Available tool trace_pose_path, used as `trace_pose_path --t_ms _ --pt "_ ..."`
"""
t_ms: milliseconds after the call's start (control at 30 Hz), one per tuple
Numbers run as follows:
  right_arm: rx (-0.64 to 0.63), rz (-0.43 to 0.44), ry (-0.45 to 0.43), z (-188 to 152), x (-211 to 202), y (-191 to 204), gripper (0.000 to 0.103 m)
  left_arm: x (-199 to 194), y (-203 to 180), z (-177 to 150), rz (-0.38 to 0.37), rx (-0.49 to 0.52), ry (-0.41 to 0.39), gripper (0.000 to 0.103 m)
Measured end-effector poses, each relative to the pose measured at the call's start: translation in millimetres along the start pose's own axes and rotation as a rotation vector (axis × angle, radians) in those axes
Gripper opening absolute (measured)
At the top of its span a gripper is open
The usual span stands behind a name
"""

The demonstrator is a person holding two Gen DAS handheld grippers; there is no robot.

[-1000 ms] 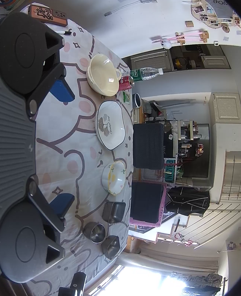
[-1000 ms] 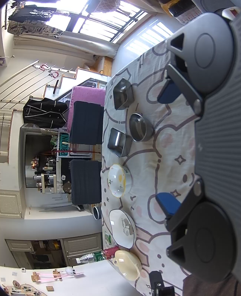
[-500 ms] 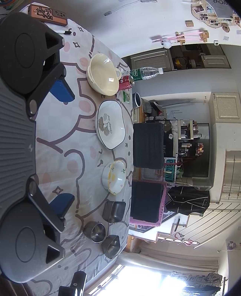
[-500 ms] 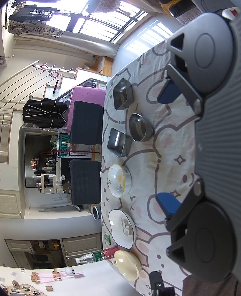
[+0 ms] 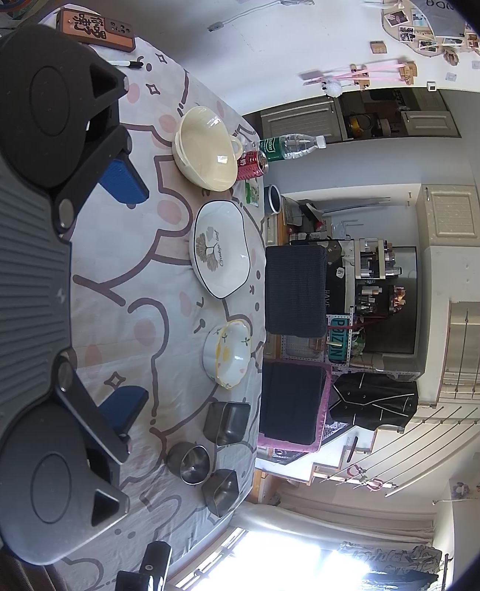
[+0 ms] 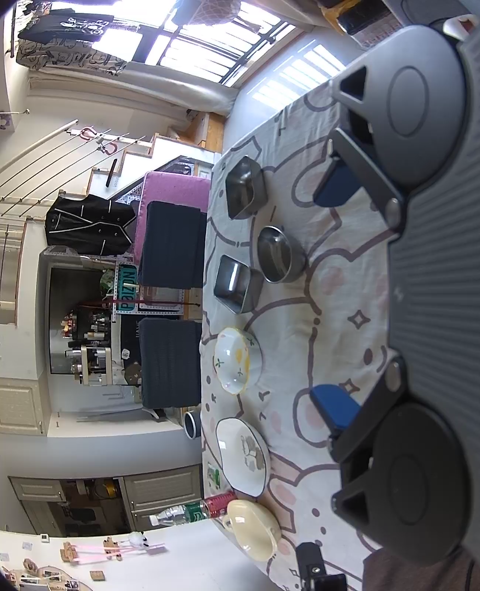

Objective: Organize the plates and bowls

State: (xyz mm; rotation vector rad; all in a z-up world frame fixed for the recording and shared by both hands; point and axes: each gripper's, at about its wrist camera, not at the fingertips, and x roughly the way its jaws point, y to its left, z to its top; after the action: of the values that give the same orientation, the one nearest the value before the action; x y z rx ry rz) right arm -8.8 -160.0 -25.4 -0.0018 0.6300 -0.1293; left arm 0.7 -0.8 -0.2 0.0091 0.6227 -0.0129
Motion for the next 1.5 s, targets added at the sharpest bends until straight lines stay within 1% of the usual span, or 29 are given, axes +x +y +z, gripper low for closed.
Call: trace_pose_path --t_ms 1233,1467,1500 --pt "-0.002 0.0 -0.001 0 0 0 0.103 0 1 0 -0.002 -0.002 -0.001 0.103" --pt "-0.001 -0.001 -0.007 0 0 0 0.103 -1 -13 -5 0.01 0.001 -0.016 0.103" --pt "-0.001 -0.001 -0.008 0 0 0 0.103 -5 -6 -1 0.009 0.001 -0.019 0.103"
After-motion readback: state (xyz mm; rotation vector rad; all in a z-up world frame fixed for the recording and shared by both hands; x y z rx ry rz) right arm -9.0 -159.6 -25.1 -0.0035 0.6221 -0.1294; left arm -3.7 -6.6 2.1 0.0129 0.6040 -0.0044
